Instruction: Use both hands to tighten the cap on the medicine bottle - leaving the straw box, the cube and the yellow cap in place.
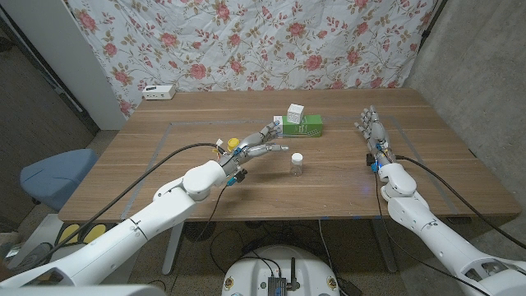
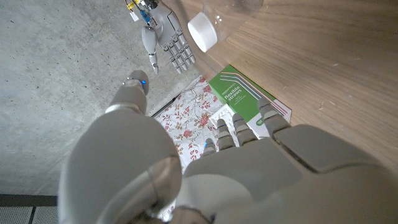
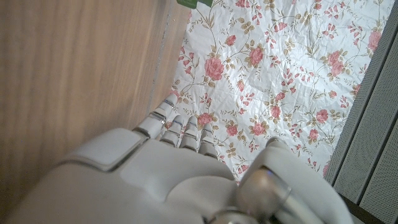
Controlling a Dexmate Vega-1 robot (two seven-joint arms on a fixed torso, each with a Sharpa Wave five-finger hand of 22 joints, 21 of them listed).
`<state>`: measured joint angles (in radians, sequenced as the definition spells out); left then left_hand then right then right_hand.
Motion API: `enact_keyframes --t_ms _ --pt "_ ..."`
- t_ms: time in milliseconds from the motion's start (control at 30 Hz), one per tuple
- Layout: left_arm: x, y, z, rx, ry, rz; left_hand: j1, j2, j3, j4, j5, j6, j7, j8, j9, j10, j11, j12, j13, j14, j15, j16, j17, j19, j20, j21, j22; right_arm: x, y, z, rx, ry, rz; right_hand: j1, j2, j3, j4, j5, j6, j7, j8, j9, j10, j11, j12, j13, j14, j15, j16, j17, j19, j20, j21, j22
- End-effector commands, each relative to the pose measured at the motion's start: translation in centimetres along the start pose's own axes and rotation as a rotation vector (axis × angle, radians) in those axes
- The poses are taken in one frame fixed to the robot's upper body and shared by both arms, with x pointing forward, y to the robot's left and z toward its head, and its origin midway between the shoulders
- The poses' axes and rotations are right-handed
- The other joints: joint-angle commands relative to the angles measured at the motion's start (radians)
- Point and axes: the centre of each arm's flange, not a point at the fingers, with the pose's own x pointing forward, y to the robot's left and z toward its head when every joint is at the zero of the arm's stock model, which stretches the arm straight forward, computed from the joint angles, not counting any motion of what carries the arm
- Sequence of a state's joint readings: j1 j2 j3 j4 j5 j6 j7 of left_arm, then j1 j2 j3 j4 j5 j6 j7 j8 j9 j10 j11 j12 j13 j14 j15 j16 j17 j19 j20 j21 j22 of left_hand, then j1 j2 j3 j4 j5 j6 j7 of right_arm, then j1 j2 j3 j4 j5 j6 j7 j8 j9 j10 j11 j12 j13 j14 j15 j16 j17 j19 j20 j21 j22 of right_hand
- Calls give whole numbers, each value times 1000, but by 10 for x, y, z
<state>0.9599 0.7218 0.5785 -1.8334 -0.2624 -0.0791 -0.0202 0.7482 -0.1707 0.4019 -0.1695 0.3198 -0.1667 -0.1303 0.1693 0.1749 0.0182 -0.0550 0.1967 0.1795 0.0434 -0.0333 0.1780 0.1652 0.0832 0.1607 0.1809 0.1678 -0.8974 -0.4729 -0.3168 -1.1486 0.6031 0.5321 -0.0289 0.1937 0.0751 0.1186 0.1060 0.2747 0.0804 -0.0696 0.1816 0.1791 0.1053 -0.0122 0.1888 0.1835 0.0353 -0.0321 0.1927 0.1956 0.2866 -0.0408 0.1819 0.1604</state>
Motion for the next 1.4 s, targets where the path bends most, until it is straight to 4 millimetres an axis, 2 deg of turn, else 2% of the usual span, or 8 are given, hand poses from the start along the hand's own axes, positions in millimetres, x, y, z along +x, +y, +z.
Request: enact_keyframes --t_ms 33,133,233,367,533,833,1233,1400 --pt "-3 -6 1 49 1 -31 20 -3 -10 2 8 -91 -6 -2 2 -5 -2 -3 3 4 3 -1 2 -16 5 -4 3 -2 5 0 7 4 33 2 2 3 -5 7 0 15 7 2 5 3 4 2 9 -27 5 0 2 -56 4 5" --pt "-5 -7 0 58 3 -26 23 -3 -14 3 10 -99 -7 -1 2 -6 -3 -3 3 6 -2 0 2 -18 3 -3 3 -3 5 0 8 8 36 0 3 2 -4 8 0 29 7 2 5 3 4 2 8 -27 5 0 2 -57 4 5" --pt "-6 -8 -2 64 3 -17 28 -3 -21 5 13 -94 -9 5 2 1 -5 0 3 12 -11 2 2 -19 1 -1 3 -3 4 1 10 9 37 -5 5 0 -2 11 -12 70 3 1 3 5 3 2 7 -23 5 0 3 -58 4 5" --pt "-9 -12 -4 77 2 0 34 -2 -30 8 16 -88 -13 11 1 10 -9 3 3 18 -19 3 2 -20 -14 0 3 -3 3 1 11 9 38 -6 5 -1 -2 12 -15 83 2 1 6 5 3 2 8 -15 5 0 4 -59 4 5" --pt "-12 -17 -7 109 10 -4 40 1 -44 13 19 -81 -23 15 1 25 -15 7 2 29 -36 4 1 -42 -34 -5 3 -4 3 1 3 22 24 -10 6 -4 -2 15 -9 111 6 0 20 39 7 0 18 9 8 -1 -1 -56 2 5" --pt "-15 -22 -11 136 26 -3 50 13 -64 20 19 -69 -49 19 1 45 -38 9 1 44 -67 5 1 -63 -50 -4 3 -5 3 -2 17 17 12 -12 6 -6 -2 16 -3 116 8 -1 28 44 7 -1 20 11 8 -1 -12 -61 -1 5" --pt "-11 -27 -14 178 27 9 64 26 -79 25 15 -55 -57 21 1 70 -48 12 0 84 -76 10 0 -98 -75 -6 3 -4 2 -6 23 14 0 -13 7 -7 -3 18 -1 110 8 -1 29 42 6 -1 18 9 6 -1 -16 -63 -1 5" --pt "-9 -30 -18 184 27 14 78 33 -86 25 13 -44 -75 23 0 90 -64 13 0 92 -106 7 0 -123 -92 -6 2 -5 1 -6 23 13 -4 -13 7 -8 -3 19 -1 109 8 -1 29 42 5 -1 19 7 6 -1 -16 -64 0 5"
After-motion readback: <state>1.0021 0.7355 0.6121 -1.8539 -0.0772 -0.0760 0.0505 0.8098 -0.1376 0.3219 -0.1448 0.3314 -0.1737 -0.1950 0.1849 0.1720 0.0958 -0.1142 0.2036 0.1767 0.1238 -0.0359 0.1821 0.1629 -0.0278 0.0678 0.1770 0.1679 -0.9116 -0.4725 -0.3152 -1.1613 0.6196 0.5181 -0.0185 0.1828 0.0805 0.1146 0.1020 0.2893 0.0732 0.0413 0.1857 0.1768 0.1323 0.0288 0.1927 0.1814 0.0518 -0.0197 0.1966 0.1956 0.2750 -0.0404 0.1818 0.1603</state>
